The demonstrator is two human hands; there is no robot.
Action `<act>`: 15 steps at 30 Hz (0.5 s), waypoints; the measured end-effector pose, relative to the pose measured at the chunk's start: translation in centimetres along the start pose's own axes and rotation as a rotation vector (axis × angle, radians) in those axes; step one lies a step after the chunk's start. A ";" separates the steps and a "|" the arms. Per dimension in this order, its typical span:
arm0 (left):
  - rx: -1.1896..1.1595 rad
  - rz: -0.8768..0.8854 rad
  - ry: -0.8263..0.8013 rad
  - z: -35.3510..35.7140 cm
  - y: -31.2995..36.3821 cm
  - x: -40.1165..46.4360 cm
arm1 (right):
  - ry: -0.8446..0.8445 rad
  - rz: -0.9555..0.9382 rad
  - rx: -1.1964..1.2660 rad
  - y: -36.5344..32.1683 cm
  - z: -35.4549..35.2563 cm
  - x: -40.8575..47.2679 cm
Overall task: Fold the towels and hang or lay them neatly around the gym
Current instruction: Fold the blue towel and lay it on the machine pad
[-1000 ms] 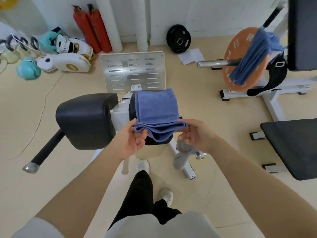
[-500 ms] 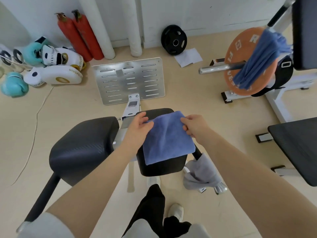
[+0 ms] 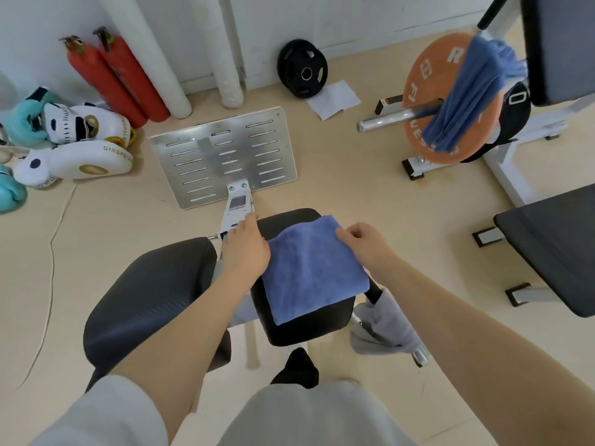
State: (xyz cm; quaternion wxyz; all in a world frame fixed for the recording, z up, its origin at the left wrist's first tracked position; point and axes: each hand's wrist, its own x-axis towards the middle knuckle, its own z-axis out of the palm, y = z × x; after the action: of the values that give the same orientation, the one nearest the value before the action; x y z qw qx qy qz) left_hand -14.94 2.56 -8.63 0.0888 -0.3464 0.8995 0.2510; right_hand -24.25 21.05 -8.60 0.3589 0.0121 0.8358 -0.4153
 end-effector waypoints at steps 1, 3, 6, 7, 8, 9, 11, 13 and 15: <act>-0.029 0.086 0.025 0.0 0.3 -0.2 | -0.010 0.008 0.053 0.2 -0.5 -0.4; -0.132 0.359 0.053 -0.3 1.4 -1.3 | -0.062 0.001 0.047 0.9 -1.2 -1.3; -0.045 0.753 -0.085 0.5 2.6 -2.7 | -0.137 -0.023 0.002 2.2 -1.6 -2.8; 0.079 0.767 -0.165 1.2 2.5 -2.6 | -0.148 -0.031 0.004 2.6 -1.6 -3.3; 0.215 0.690 -0.226 1.9 2.1 -2.3 | -0.170 -0.029 0.018 2.8 -1.6 -3.5; 0.318 0.549 -0.271 2.3 1.7 -1.9 | -0.200 -0.014 0.032 2.9 -1.6 -3.7; 0.335 0.283 -0.329 2.3 1.9 -1.4 | -0.234 0.038 0.002 2.7 -1.5 -4.1; 0.350 0.167 -0.331 2.0 3.3 -1.5 | -0.222 0.054 -0.062 2.3 -1.7 -4.4; 0.378 0.193 -0.216 1.4 5.5 -2.4 | -0.229 0.006 -0.068 1.8 -2.5 -5.1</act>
State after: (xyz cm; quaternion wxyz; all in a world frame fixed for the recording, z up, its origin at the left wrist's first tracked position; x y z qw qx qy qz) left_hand -16.89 8.19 -6.91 0.2236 -0.2072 0.9447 0.1210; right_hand -21.41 25.44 -5.77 0.4536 -0.0450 0.8028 -0.3844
